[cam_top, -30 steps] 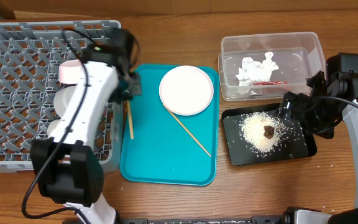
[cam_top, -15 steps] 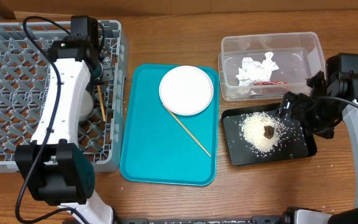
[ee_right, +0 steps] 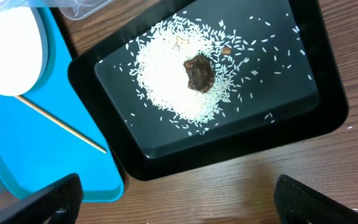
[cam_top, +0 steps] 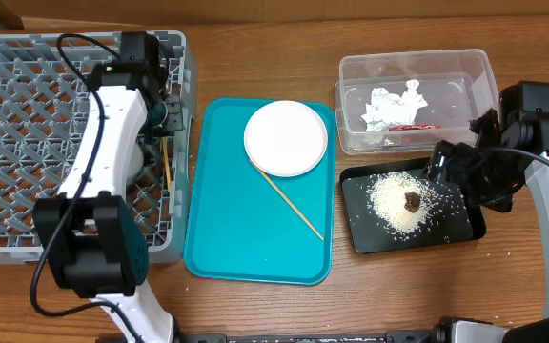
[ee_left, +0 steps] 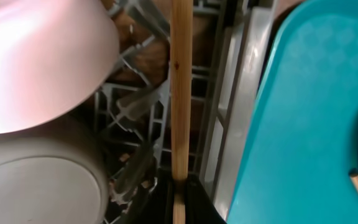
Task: Sort waste into correct bins and load items into the dishwasher
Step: 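Insert the chopstick upright into the dish rack with the left gripper, then grasp the second wooden chopstick on the tray with the left gripper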
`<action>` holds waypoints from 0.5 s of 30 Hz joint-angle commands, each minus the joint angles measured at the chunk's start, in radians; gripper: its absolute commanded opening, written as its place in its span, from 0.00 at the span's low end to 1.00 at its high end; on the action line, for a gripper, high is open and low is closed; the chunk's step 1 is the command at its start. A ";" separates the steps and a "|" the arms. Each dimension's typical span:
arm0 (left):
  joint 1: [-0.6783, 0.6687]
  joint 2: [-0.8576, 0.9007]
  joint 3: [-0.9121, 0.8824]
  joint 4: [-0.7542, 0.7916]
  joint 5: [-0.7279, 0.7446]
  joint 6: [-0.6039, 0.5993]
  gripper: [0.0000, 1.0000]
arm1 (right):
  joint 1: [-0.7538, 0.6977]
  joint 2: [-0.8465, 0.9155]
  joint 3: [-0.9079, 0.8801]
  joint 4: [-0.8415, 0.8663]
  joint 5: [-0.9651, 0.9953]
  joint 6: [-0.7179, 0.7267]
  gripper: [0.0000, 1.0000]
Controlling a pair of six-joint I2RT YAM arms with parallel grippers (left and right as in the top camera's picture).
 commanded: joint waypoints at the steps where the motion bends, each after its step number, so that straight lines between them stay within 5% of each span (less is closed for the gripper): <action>1: -0.002 0.025 -0.005 -0.012 0.026 0.037 0.06 | -0.001 -0.008 0.013 0.005 0.003 -0.005 1.00; 7: -0.002 0.025 -0.005 -0.013 0.027 0.046 0.40 | -0.001 -0.008 0.013 0.005 0.003 -0.005 1.00; 15: -0.076 -0.035 0.031 -0.060 0.190 0.011 0.50 | -0.001 -0.008 0.013 0.005 0.004 -0.005 1.00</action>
